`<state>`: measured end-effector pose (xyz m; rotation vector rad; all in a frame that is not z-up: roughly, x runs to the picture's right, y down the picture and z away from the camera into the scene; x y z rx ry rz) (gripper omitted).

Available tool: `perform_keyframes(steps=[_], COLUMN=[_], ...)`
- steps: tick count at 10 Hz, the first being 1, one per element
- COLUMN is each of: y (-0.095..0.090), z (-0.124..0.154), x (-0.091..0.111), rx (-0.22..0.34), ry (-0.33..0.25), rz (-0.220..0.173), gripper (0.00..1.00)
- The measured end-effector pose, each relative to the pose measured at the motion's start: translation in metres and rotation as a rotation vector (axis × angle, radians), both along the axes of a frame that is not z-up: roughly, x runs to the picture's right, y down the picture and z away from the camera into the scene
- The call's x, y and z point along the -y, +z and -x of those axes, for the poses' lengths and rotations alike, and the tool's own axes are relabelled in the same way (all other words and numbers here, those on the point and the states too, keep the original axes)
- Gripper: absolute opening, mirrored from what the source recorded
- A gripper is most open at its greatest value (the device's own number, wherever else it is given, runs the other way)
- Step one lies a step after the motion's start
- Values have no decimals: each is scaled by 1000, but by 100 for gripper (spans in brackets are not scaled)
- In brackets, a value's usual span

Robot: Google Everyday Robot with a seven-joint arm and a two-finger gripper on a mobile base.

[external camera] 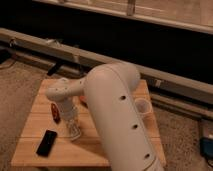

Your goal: Wipe the white sponge on the table

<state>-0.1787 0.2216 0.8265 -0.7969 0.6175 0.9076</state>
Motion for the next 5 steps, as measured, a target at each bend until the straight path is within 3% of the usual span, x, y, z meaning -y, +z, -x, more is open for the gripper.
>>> perform_keyframes(steps=[5], y=[1], z=[-4], x=[0], rx=[-12], ry=[14], rz=[6], gripper=[17])
